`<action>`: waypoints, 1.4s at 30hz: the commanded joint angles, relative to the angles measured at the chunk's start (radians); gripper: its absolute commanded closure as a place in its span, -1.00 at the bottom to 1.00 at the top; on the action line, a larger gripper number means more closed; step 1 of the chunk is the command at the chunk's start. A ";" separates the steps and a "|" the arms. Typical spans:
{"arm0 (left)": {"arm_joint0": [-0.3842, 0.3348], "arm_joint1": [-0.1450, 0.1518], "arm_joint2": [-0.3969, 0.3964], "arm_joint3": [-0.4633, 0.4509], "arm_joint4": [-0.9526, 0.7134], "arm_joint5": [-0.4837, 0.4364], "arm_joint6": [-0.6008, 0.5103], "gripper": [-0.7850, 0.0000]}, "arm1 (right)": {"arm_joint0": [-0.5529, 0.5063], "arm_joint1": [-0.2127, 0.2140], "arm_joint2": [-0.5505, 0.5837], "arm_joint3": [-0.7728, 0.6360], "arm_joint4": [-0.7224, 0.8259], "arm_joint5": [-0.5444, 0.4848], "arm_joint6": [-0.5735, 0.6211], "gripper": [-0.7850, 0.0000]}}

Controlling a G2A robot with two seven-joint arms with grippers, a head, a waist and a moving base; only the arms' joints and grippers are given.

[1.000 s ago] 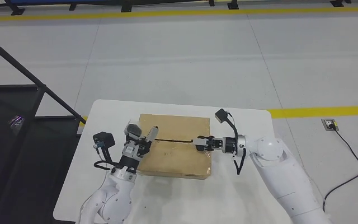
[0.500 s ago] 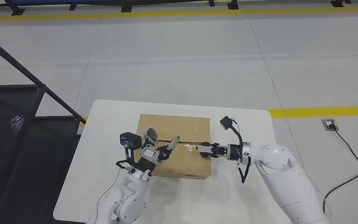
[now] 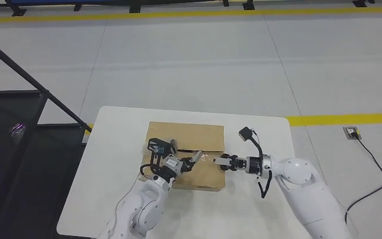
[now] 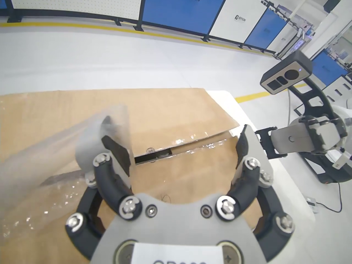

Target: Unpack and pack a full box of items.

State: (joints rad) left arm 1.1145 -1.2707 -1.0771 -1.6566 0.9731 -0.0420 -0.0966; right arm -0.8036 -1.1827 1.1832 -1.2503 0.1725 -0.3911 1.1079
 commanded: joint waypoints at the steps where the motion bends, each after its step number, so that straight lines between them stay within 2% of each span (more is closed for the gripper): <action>1: -0.008 -0.001 0.000 0.011 0.003 -0.005 -0.015 -1.00 | -0.001 0.001 0.001 -0.001 0.001 -0.001 -0.002 -1.00; 7: -0.014 -0.005 -0.009 0.024 -0.023 -0.030 -0.046 -1.00 | 0.007 0.004 -0.005 0.006 0.005 0.001 -0.004 -1.00; 21: 0.030 0.005 -0.124 0.005 -0.156 -0.085 -0.105 -1.00 | 0.036 0.003 -0.034 0.028 0.019 0.002 -0.012 -1.00; 42: 0.097 0.019 -0.253 -0.018 -0.237 -0.120 -0.108 -1.00 | 0.075 0.001 -0.074 0.044 0.022 0.018 -0.016 -1.00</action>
State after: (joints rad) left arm 1.2052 -1.2536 -1.3204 -1.6714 0.7353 -0.1595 -0.2051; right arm -0.7305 -1.1819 1.1109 -1.2071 0.1945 -0.3724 1.0915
